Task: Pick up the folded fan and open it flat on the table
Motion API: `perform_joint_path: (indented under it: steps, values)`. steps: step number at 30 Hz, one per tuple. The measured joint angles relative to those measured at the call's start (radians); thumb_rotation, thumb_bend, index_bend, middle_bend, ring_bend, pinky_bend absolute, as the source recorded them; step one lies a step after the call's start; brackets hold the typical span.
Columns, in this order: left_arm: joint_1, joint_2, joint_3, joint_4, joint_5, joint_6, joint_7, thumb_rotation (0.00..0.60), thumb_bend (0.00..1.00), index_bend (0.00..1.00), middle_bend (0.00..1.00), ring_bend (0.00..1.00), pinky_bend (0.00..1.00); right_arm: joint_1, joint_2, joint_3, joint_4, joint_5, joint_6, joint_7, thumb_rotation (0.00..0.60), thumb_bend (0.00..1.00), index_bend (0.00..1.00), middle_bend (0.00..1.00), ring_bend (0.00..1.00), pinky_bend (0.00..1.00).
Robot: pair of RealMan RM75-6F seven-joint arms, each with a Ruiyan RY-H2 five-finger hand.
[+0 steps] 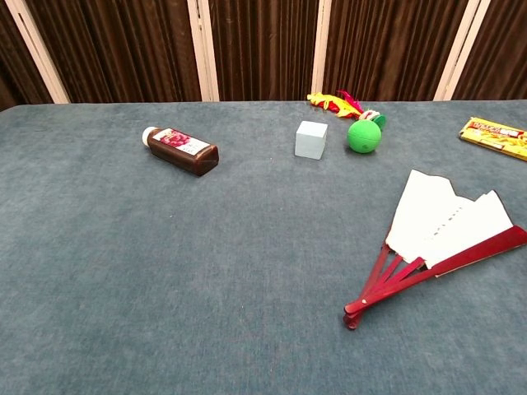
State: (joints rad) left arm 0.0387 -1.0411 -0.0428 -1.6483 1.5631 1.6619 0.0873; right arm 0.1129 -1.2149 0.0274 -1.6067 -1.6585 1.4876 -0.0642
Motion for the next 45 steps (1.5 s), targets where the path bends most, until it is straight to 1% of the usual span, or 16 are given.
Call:
perform_joint_path:
  steps: [6,12,19,26,37,41,45]
  values:
    - [0.003,0.004,0.002,-0.001,-0.001,0.002,-0.007,0.6,0.11,0.01,0.0,0.0,0.0,0.023,-0.094,-0.016,0.049,-0.045,-0.023,-0.05,0.6,0.15,0.33,0.08,0.12,0.09]
    - [0.005,0.009,-0.002,-0.001,-0.018,-0.002,-0.017,0.6,0.11,0.01,0.0,0.0,0.0,0.053,-0.185,-0.024,0.106,-0.06,-0.073,-0.105,0.6,0.15,0.33,0.08,0.12,0.09]
    - [0.004,0.008,-0.004,-0.002,-0.024,-0.005,-0.008,0.6,0.11,0.01,0.0,0.0,0.0,0.099,-0.264,-0.002,0.162,-0.043,-0.126,-0.12,0.6,0.16,0.33,0.08,0.12,0.09]
    - [-0.001,0.002,-0.004,-0.004,-0.03,-0.017,0.013,0.6,0.11,0.01,0.0,0.0,0.0,0.145,-0.336,0.019,0.245,-0.014,-0.185,-0.135,0.6,0.16,0.35,0.08,0.13,0.09]
    - [-0.001,-0.001,-0.01,-0.004,-0.042,-0.017,0.02,0.6,0.11,0.01,0.0,0.0,0.0,0.188,-0.401,0.039,0.354,0.013,-0.221,-0.136,0.6,0.22,0.4,0.08,0.14,0.09]
    - [-0.001,-0.003,-0.012,-0.005,-0.05,-0.018,0.025,0.6,0.11,0.01,0.0,0.0,0.0,0.2,-0.418,0.038,0.4,0.02,-0.226,-0.128,0.6,0.26,0.43,0.09,0.15,0.1]
    - [-0.002,-0.006,-0.013,-0.006,-0.051,-0.02,0.036,0.6,0.11,0.01,0.0,0.0,0.0,0.209,-0.437,0.035,0.441,0.028,-0.229,-0.106,0.6,0.26,0.46,0.09,0.16,0.11]
